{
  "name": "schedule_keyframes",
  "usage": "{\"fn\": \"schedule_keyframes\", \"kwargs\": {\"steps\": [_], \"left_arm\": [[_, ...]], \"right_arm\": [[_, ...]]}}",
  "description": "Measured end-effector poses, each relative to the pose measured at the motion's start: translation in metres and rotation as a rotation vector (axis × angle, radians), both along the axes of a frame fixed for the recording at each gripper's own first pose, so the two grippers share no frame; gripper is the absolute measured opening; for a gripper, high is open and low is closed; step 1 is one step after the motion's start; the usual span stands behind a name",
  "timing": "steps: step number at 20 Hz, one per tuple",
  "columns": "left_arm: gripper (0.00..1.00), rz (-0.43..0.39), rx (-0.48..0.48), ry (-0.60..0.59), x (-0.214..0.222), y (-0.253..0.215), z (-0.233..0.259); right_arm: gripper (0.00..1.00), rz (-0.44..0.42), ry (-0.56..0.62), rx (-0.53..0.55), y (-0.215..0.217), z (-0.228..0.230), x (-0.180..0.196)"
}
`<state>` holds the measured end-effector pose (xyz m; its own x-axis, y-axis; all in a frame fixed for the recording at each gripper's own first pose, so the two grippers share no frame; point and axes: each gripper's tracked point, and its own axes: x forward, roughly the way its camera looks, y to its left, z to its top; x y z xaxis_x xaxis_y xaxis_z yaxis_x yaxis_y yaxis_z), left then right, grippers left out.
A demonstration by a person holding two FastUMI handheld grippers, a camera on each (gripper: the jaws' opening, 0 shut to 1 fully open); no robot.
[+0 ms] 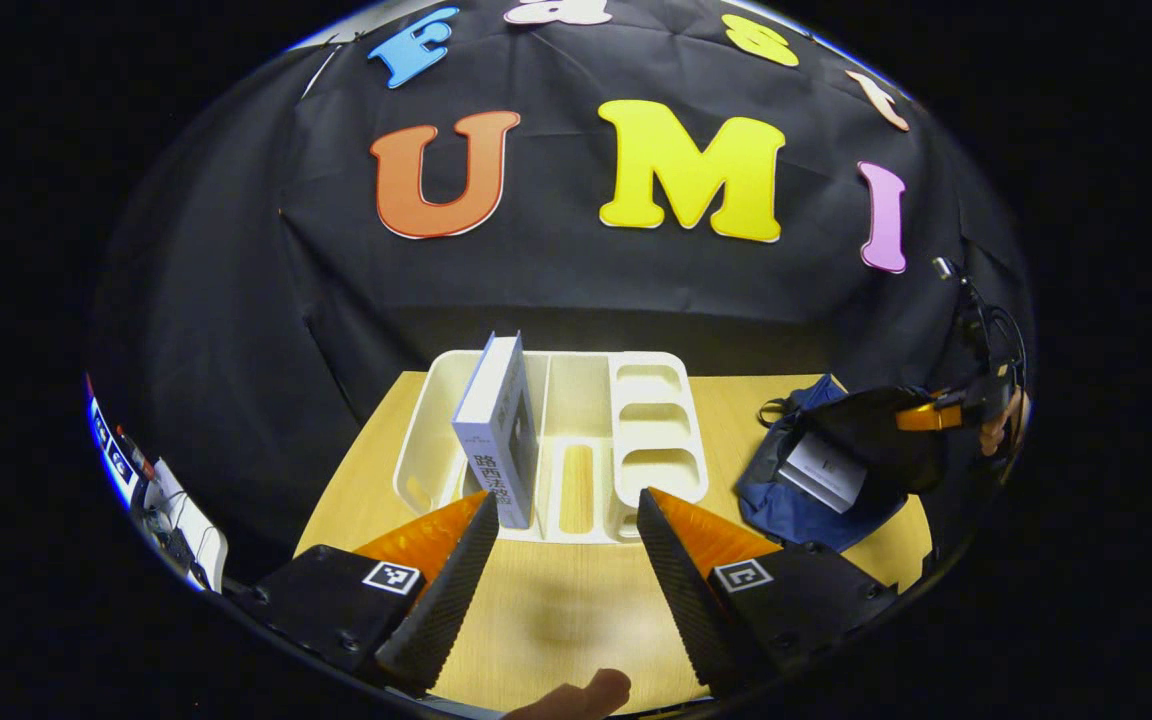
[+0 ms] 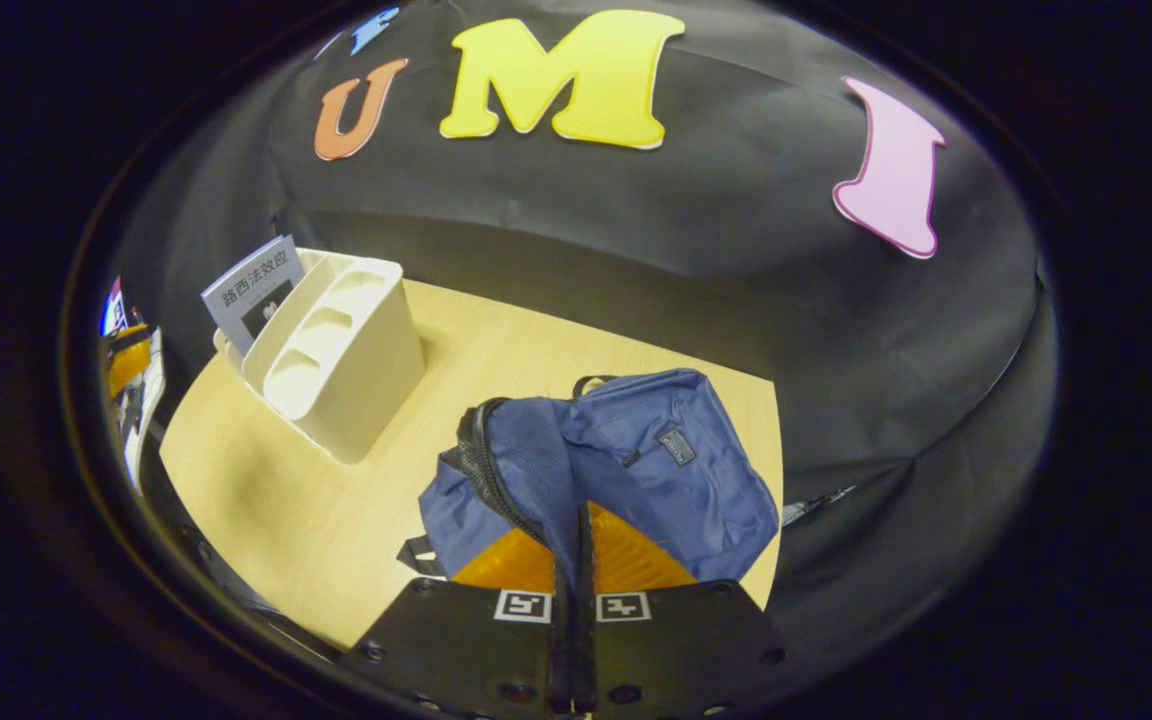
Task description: Open the schoolbag, grab two books from the bookshelf and put them into the schoolbag.
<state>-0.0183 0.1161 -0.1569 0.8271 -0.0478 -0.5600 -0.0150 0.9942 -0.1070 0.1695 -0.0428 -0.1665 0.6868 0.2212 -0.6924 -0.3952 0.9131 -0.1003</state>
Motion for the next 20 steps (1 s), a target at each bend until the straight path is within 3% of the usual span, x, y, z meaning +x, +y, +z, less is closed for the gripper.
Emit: {"fn": "schedule_keyframes", "kwargs": {"steps": [4,9,13,17,18,20], "left_arm": [[0.9,-0.025,0.058,0.005,0.05,0.039,0.008],[0.9,-0.042,0.034,0.093,0.111,0.063,-0.006],[0.91,-0.146,0.091,0.173,0.155,0.064,-0.033],[0.92,-0.194,0.118,0.273,0.175,0.063,-0.069],[0.87,-0.189,0.131,0.292,0.178,0.064,-0.076],[0.86,-0.191,0.156,0.344,0.182,0.066,-0.091]], "right_arm": [[0.01,-0.027,0.009,0.001,0.0,0.005,0.001],[0.01,-0.058,0.028,0.004,0.002,0.005,0.006],[0.01,-0.082,0.042,0.006,0.003,0.003,0.009],[0.02,-0.092,0.056,0.009,0.006,0.001,0.008],[0.02,-0.095,0.062,0.007,0.006,0.0,0.007],[0.01,-0.091,0.06,0.003,0.009,0.001,0.006]]}}
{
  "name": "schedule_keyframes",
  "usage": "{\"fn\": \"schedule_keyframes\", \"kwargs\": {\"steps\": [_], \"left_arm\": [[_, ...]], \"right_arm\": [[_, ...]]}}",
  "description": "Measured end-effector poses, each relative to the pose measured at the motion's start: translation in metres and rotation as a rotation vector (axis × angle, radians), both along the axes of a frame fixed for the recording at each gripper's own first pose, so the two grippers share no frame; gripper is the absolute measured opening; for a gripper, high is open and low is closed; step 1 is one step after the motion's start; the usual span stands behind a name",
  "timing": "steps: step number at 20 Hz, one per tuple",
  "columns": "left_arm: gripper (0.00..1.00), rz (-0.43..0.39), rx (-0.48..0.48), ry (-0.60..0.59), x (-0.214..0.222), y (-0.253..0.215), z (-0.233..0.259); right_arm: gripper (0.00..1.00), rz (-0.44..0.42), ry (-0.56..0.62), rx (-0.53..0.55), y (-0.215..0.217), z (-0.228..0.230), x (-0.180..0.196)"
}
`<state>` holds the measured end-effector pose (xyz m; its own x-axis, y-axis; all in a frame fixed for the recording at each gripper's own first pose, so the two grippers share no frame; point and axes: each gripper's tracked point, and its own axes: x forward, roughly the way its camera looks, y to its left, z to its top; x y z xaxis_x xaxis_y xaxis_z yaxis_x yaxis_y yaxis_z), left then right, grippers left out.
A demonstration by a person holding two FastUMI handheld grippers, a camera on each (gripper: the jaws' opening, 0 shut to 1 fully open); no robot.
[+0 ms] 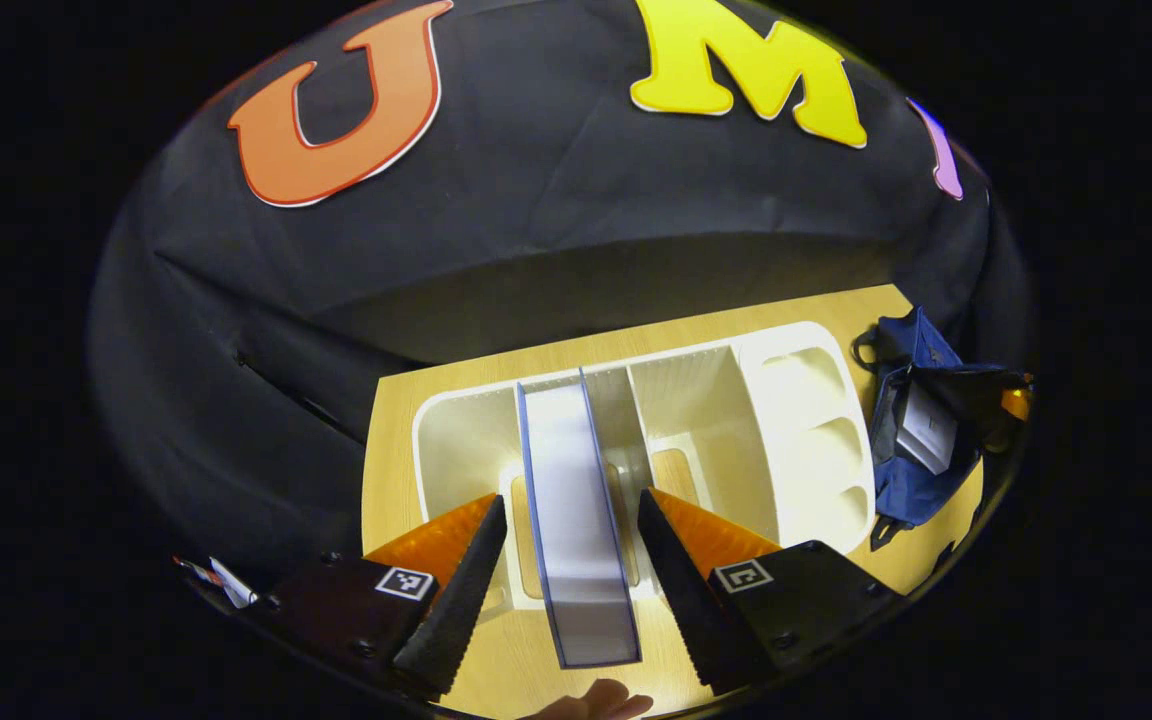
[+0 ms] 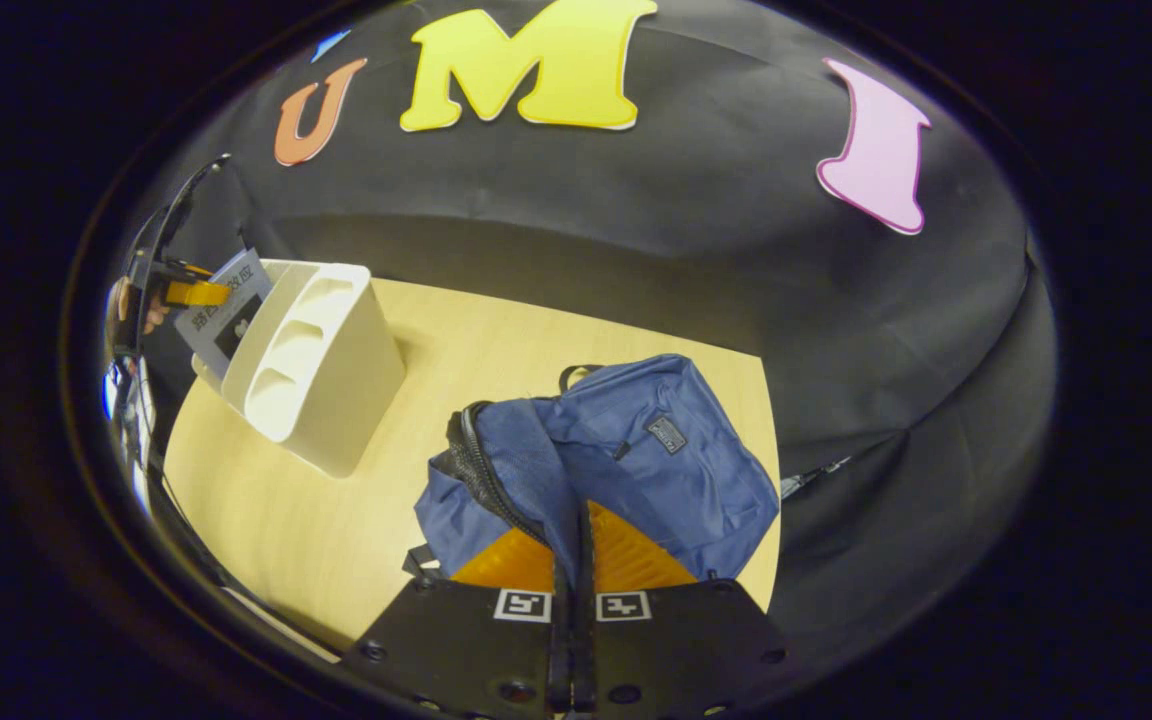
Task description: Open the schoolbag, grab two books from the bookshelf and put them into the schoolbag.
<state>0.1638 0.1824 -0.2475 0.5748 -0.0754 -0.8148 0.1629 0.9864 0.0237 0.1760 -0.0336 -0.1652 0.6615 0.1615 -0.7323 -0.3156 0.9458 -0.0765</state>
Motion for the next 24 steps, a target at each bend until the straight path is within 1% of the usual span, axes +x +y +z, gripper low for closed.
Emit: {"fn": "schedule_keyframes", "kwargs": {"steps": [1,2,3,4,9,12,13,14,16,17,18,19,20,22,24], "left_arm": [[0.84,-0.003,0.014,0.044,0.0,0.001,-0.01],[0.84,-0.002,0.015,0.074,-0.001,0.0,-0.016],[0.76,0.007,0.015,0.104,-0.002,-0.002,-0.023],[0.71,0.015,0.016,0.13,-0.006,-0.004,-0.027],[0.54,0.015,-0.004,0.166,-0.005,-0.022,-0.032],[0.5,0.033,0.017,0.181,-0.005,-0.028,-0.032],[0.53,0.04,0.009,0.183,-0.007,-0.031,-0.031],[0.48,0.045,0.004,0.182,-0.009,-0.035,-0.029],[0.47,0.048,0.001,0.165,-0.012,-0.035,-0.021],[0.51,0.046,-0.005,0.156,-0.014,-0.035,-0.015],[0.47,0.04,-0.004,0.146,-0.019,-0.034,-0.007],[0.51,0.04,0.001,0.134,-0.024,-0.031,0.002],[0.47,0.047,0.012,0.124,-0.03,-0.027,0.012],[0.47,0.067,0.044,0.117,-0.047,-0.015,0.034],[0.47,0.087,0.046,0.116,-0.068,-0.007,0.054]], "right_arm": [[0.01,-0.002,0.001,0.001,0.0,-0.001,-0.001],[0.01,-0.006,0.003,0.003,0.0,-0.001,-0.002],[0.02,-0.009,0.006,0.005,-0.001,-0.001,-0.002],[0.02,-0.012,0.008,0.007,-0.001,-0.002,-0.002],[0.01,-0.012,0.009,0.005,-0.002,-0.002,-0.007],[0.02,-0.014,0.007,0.011,-0.003,-0.001,-0.009],[0.02,-0.015,0.008,0.016,-0.004,-0.001,-0.009],[0.02,-0.012,0.011,0.017,-0.005,-0.002,-0.011],[0.02,-0.014,0.009,0.02,-0.009,-0.001,-0.012],[0.02,-0.016,0.006,0.026,-0.01,0.0,-0.012],[0.02,-0.019,0.004,0.033,-0.011,0.001,-0.012],[0.02,-0.018,0.005,0.039,-0.01,-0.001,-0.012],[0.02,-0.016,0.004,0.039,-0.011,-0.002,-0.013],[0.01,-0.007,0.006,0.04,-0.012,-0.005,-0.015],[0.01,0.004,0.007,0.047,-0.011,-0.006,-0.017]]}}
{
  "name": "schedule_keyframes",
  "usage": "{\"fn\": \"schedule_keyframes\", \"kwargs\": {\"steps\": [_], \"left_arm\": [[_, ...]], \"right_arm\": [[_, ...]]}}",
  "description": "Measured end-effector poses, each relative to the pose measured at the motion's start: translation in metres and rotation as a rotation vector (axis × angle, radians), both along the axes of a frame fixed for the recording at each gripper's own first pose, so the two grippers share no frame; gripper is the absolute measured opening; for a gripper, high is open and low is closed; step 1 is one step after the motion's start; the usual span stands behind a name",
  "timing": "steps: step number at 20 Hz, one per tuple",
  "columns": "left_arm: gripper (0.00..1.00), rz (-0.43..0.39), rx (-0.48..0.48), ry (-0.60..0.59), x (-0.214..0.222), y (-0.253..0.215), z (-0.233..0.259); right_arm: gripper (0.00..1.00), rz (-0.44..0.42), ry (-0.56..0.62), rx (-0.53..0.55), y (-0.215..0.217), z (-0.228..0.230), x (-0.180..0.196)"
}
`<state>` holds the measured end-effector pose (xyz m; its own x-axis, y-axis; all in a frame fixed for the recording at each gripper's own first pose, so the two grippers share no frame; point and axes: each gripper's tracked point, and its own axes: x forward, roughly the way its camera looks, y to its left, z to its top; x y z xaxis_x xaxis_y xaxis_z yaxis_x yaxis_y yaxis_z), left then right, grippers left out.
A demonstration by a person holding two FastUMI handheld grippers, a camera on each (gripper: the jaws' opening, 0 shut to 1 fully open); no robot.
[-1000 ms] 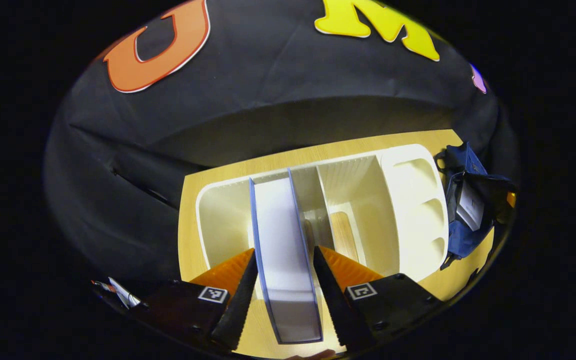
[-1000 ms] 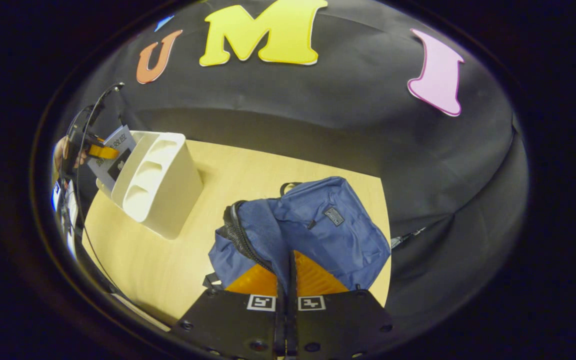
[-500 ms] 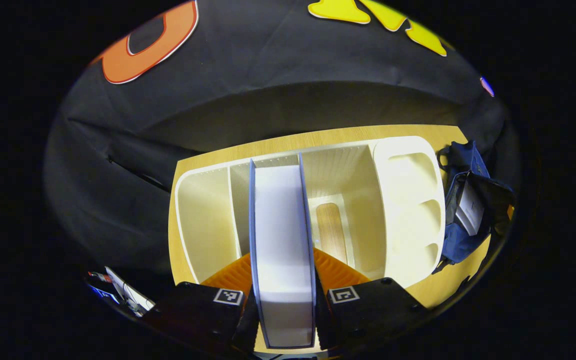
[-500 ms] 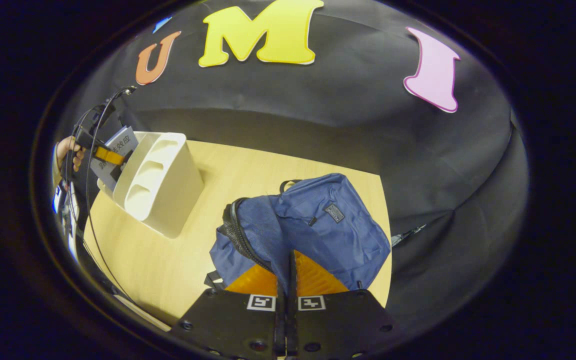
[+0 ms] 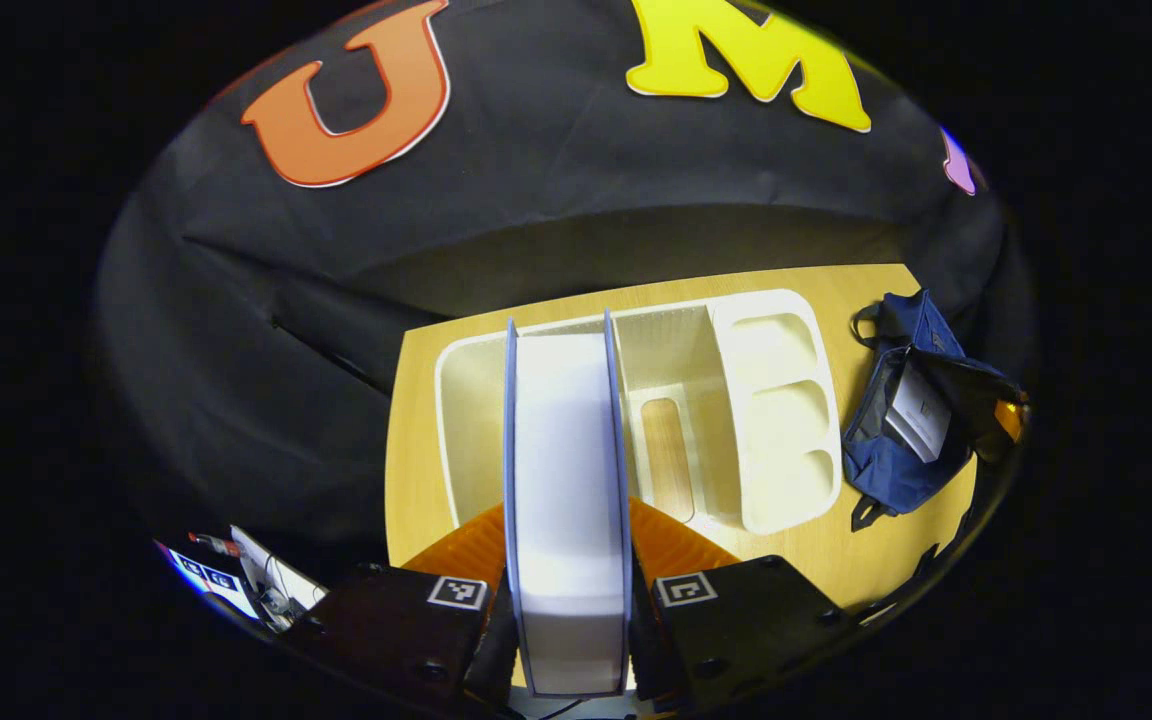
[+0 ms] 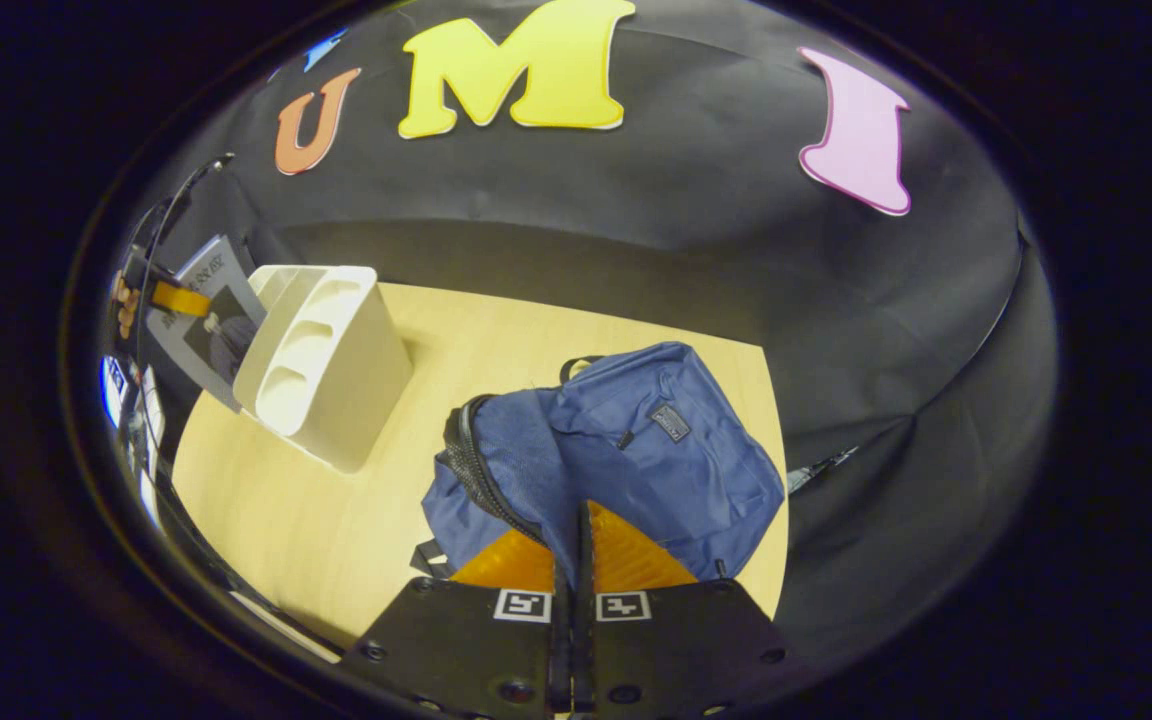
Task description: Open the schoolbag, grab two books from the bookshelf and put them into the schoolbag.
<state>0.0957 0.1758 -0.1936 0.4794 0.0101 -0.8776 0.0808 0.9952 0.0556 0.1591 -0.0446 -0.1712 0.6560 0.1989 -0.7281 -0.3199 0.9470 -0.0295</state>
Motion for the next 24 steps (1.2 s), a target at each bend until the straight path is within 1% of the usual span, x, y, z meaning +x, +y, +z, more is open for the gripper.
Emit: {"fn": "schedule_keyframes", "kwargs": {"steps": [1,2,5,7,8,11,12,13,14,15,17,18,19,20,21,22,23,24], "left_arm": [[0.5,0.005,-0.003,-0.004,-0.012,0.003,0.011],[0.47,0.005,-0.003,-0.003,-0.027,0.006,0.021],[0.47,0.004,-0.059,-0.013,-0.071,-0.005,0.045],[0.47,0.024,-0.091,-0.019,-0.094,-0.012,0.055],[0.47,0.048,-0.113,-0.036,-0.111,-0.018,0.063],[0.47,0.061,-0.183,-0.082,-0.131,-0.044,0.074],[0.47,0.064,-0.213,-0.097,-0.136,-0.055,0.076],[0.47,0.065,-0.256,-0.123,-0.138,-0.072,0.076],[0.47,0.067,-0.322,-0.16,-0.149,-0.097,0.073],[0.47,0.083,-0.387,-0.167,-0.153,-0.116,0.064],[0.47,0.122,-0.506,-0.127,-0.161,-0.15,0.045],[0.51,0.138,-0.55,-0.09,-0.168,-0.164,0.037],[0.47,0.137,-0.578,-0.069,-0.16,-0.178,0.025],[0.47,0.133,-0.599,-0.055,-0.161,-0.192,0.018],[0.47,0.132,-0.619,-0.044,-0.173,-0.204,0.016],[0.51,0.133,-0.657,-0.026,-0.174,-0.218,0.011],[0.47,0.137,-0.706,-0.011,-0.172,-0.235,0.008],[0.51,0.144,-0.749,0.0,-0.171,-0.247,0.007]], "right_arm": [[0.02,0.006,0.0,0.004,0.0,0.0,-0.002],[0.02,0.012,0.0,0.007,0.0,-0.001,-0.002],[0.02,0.044,-0.013,-0.009,-0.002,-0.001,-0.002],[0.01,0.069,-0.007,-0.009,-0.002,-0.004,-0.003],[0.01,0.082,-0.004,-0.008,-0.002,-0.006,-0.004],[0.0,0.111,0.009,-0.002,0.0,-0.01,-0.005],[0.01,0.119,0.018,0.005,0.0,-0.01,-0.006],[0.02,0.12,0.024,0.011,0.0,-0.012,-0.006],[0.02,0.128,0.034,0.009,0.001,-0.014,-0.008],[0.01,0.136,0.036,0.011,0.002,-0.014,-0.007],[0.01,0.146,0.045,0.008,0.001,-0.016,-0.007],[0.01,0.151,0.049,0.007,0.001,-0.016,-0.007],[0.01,0.157,0.05,0.004,0.0,-0.016,-0.006],[0.01,0.162,0.05,0.002,0.0,-0.017,-0.006],[0.01,0.164,0.053,0.005,0.0,-0.017,-0.005],[0.04,0.165,0.058,0.008,0.0,-0.017,-0.004],[0.02,0.163,0.066,0.014,0.0,-0.018,-0.002],[0.02,0.159,0.075,0.019,0.001,-0.02,-0.002]]}}
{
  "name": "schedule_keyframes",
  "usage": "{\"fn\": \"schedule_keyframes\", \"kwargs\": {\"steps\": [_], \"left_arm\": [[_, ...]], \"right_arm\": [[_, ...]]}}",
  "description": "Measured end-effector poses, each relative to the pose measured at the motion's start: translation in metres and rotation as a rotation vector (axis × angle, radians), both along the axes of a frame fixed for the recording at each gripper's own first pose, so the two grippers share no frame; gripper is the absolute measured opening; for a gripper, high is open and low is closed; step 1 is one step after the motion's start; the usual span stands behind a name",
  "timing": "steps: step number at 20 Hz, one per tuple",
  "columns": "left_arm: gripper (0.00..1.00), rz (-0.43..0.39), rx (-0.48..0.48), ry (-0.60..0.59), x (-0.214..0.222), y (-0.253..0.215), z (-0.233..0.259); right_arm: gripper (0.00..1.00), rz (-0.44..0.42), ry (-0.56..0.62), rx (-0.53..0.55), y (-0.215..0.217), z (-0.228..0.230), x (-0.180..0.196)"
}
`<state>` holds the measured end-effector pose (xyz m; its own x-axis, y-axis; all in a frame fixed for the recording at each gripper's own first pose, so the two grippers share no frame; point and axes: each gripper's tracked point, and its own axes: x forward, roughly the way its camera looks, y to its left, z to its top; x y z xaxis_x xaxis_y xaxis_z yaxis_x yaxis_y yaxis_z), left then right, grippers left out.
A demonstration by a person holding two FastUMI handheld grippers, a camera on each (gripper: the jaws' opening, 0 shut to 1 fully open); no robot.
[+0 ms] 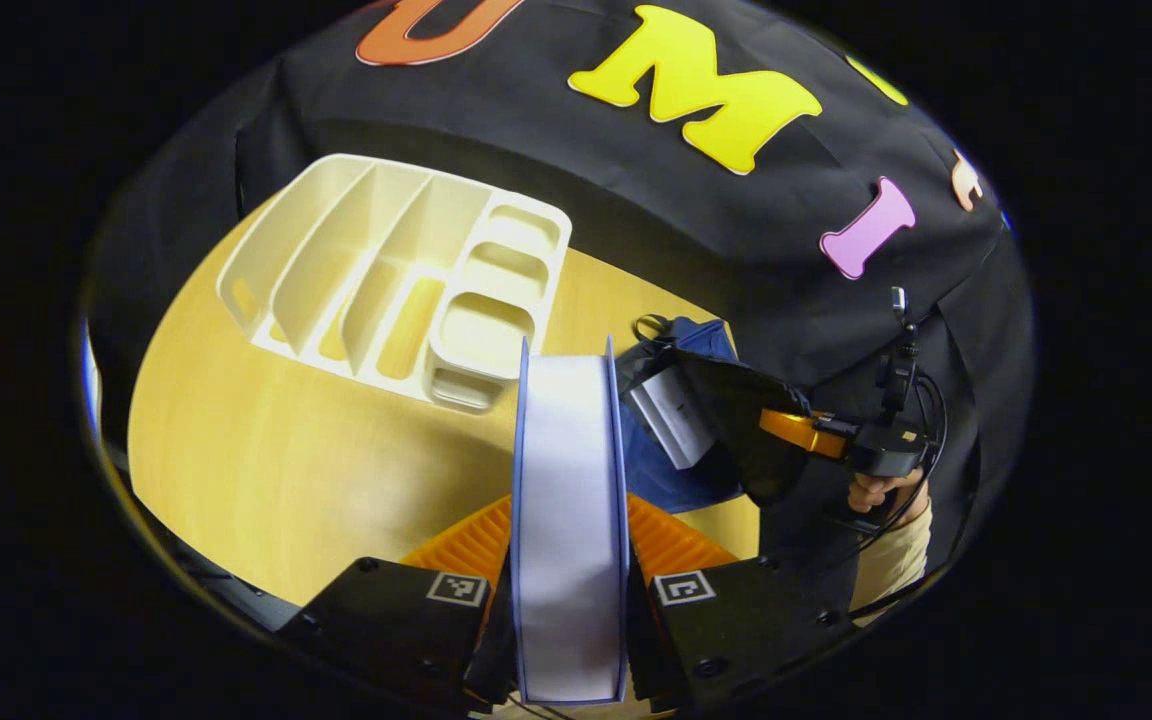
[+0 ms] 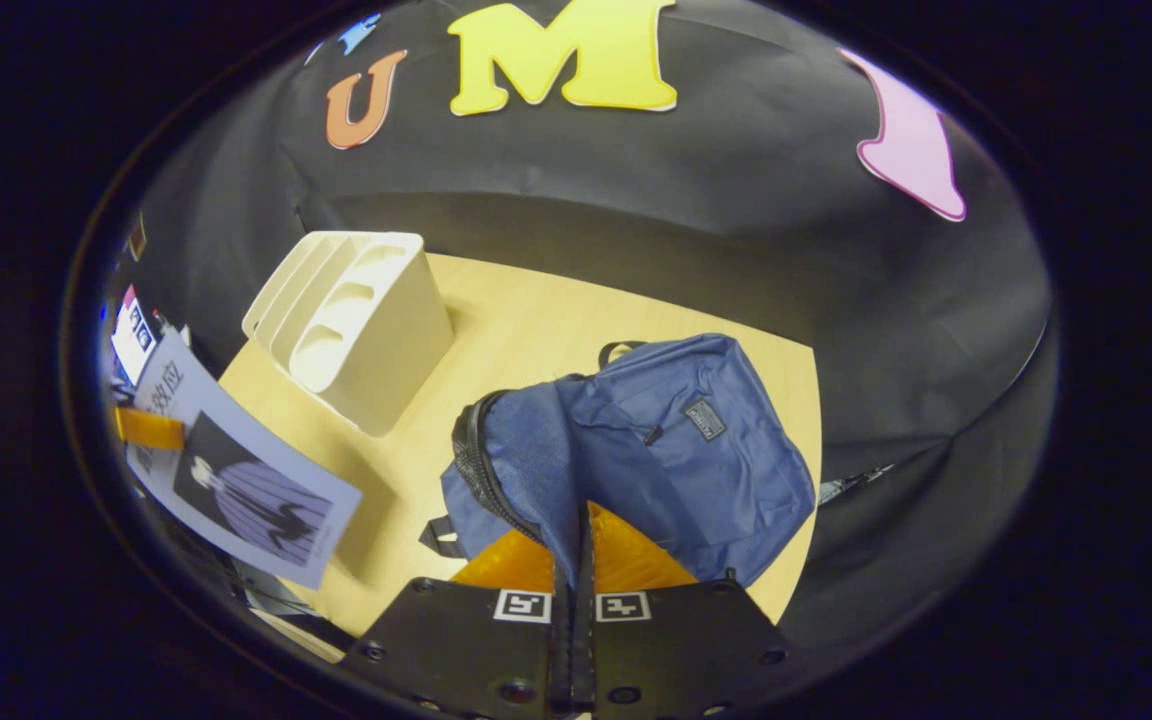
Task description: Open the schoolbag, grab two books from the bookshelf and put them into the schoolbag.
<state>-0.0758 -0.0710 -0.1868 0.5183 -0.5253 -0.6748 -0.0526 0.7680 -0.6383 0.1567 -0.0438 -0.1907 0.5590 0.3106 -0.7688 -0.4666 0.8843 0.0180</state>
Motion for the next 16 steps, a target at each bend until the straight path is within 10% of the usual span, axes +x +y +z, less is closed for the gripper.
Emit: {"fn": "schedule_keyframes", "kwargs": {"steps": [16], "left_arm": [[0.47,0.23,-0.499,-0.056,0.044,-0.117,-0.047]], "right_arm": [[0.01,-0.024,-0.003,0.0,-0.002,0.03,0.027]]}}
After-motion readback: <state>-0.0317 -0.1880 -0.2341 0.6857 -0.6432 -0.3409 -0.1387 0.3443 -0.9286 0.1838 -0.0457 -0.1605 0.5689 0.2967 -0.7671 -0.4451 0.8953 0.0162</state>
